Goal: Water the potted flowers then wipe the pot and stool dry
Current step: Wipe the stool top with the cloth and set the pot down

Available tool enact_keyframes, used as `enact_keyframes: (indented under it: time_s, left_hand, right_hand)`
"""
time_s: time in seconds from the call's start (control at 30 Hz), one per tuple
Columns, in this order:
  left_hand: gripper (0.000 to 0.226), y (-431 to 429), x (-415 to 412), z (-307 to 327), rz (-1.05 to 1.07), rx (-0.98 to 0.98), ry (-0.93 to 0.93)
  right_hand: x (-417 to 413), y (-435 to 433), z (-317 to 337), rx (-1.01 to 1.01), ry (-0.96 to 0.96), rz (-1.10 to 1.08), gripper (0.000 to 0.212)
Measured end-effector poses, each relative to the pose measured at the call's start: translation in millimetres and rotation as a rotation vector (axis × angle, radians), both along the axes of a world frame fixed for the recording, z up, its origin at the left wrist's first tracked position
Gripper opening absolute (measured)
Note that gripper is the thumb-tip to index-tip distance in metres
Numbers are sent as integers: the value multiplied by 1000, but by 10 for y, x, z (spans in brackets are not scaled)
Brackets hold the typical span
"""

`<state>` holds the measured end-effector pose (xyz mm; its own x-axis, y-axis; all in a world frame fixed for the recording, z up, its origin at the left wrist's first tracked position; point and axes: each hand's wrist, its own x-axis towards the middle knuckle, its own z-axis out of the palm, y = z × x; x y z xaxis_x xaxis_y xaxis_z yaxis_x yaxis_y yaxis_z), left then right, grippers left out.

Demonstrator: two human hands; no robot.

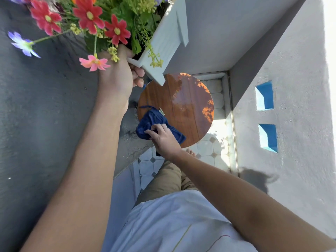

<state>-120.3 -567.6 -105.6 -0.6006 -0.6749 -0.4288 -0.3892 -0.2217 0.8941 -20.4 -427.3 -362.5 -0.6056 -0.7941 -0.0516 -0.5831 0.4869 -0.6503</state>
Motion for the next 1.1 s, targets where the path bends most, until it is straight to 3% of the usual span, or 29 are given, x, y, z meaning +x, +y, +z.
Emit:
enact_keyframes:
  time_s: [0.17, 0.37, 0.53, 0.63, 0.7, 0.8, 0.93, 1.0, 1.1]
  left_hand:
    - [28, 168, 112, -81, -10, -1, -23]
    - [26, 511, 378, -241, 18, 10, -83]
    - [30, 818, 527, -360, 16, 30, -140]
    - [26, 978, 651, -448, 65, 49, -142]
    - [21, 1067, 713, -530, 112, 72, -138]
    - [19, 1253, 787, -581, 152, 77, -150]
    - [17, 1493, 878, -756, 181, -27, -194]
    - [31, 1590, 894, -925, 196, -13, -202]
    - [32, 1718, 895, -1132, 180, 34, -237]
  right_hand:
    - [-613, 312, 37, 42, 76, -268, 30]
    - [-1046, 788, 58, 150, -2, -603, 34]
    - [-547, 969, 66, 146, 102, -355, 28]
    - [-242, 1110, 120, 129, 89, -185, 31]
    - [-154, 1204, 133, 126, 50, -189, 32]
    - [-106, 1320, 199, 112, -124, -388, 30]
    - [-87, 1483, 398, -39, -368, -872, 31]
    - [-96, 1616, 464, -116, -458, -1061, 33]
    - [-80, 1827, 596, -199, -502, -1146, 33]
